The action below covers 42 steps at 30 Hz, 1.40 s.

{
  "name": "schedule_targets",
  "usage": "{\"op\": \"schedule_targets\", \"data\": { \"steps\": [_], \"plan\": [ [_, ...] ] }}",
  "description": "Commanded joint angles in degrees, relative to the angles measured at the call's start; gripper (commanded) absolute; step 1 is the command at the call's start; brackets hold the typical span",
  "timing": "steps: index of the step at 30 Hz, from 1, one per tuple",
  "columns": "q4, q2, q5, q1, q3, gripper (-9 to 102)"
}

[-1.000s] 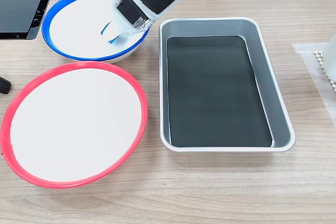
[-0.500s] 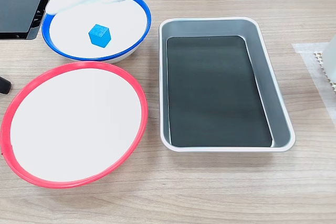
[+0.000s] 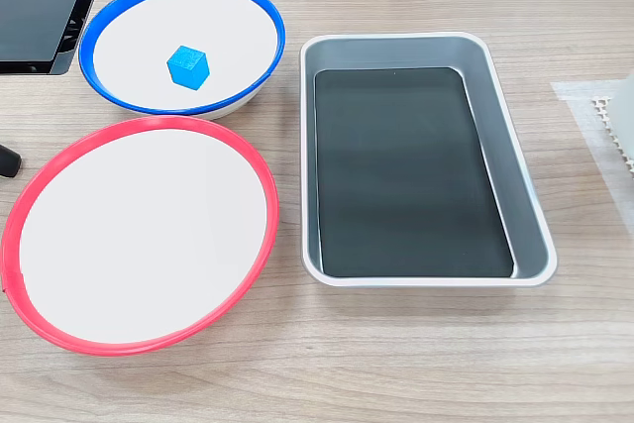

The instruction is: Move a blue block from tray to blue dish

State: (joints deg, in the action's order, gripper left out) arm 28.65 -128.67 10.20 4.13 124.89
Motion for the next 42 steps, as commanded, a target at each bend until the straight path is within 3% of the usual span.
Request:
{"op": "schedule_targets", "data": {
  "steps": [1,9,14,19,42],
  "plan": [
    [2.8,-13.5,1.0,-1.1,13.6,0],
    [11.7,-44.6,-6.9,-0.1,41.9,0],
    [15.7,-53.9,-7.5,-0.2,48.3,0],
    [28.1,-61.9,-7.5,0.7,48.3,0],
    [28.4,-62.0,-7.7,0.5,48.3,0]
  ]
}}
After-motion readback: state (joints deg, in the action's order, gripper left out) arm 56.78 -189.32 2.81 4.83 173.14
